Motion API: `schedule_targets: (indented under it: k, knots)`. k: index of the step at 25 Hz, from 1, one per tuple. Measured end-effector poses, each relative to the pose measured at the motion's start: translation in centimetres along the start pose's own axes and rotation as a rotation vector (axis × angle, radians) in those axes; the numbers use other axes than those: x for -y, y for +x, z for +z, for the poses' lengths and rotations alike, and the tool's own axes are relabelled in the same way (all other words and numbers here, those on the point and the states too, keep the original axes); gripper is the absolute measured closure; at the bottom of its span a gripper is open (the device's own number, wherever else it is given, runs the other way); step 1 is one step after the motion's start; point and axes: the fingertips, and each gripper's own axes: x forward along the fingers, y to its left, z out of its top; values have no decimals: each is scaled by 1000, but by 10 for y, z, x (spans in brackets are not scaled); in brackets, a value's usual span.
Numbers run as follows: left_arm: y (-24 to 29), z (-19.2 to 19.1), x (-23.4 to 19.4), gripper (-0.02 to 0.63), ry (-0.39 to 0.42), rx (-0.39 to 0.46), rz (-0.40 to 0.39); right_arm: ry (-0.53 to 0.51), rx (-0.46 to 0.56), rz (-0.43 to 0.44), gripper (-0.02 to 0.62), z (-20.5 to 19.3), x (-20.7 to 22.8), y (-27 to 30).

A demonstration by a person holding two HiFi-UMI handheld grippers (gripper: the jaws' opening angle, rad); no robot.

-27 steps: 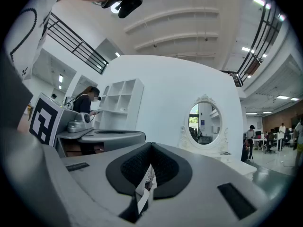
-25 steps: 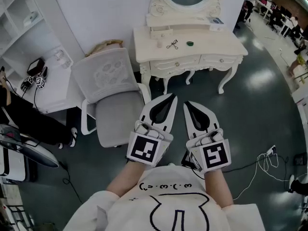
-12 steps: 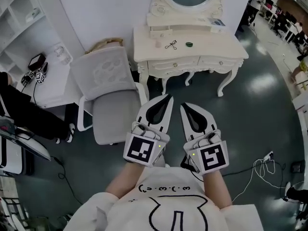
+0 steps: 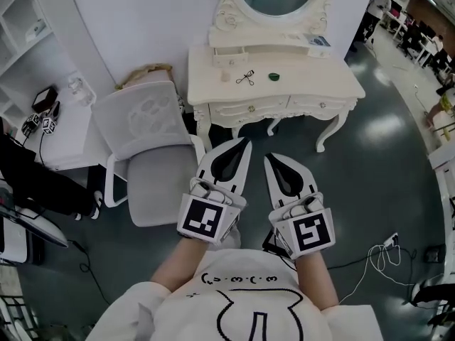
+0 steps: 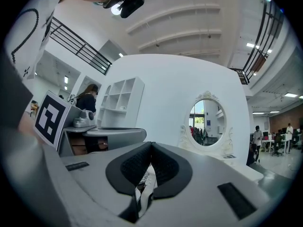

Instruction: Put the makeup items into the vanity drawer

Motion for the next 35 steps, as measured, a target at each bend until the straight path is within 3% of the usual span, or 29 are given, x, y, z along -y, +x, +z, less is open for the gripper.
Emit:
schedule_targets:
  k: [11,18,35]
  knots:
    - [78,-14,-89,612,-8,-8,19,-23,-30,58,584,-13,48,113]
    - [118,-31,-139,612,-29,-36,19,-42,-17,52,584,-24,79,176]
    - [192,-79,-189,612,-45,-102,82,-14,-61,101,584,-64,154,247]
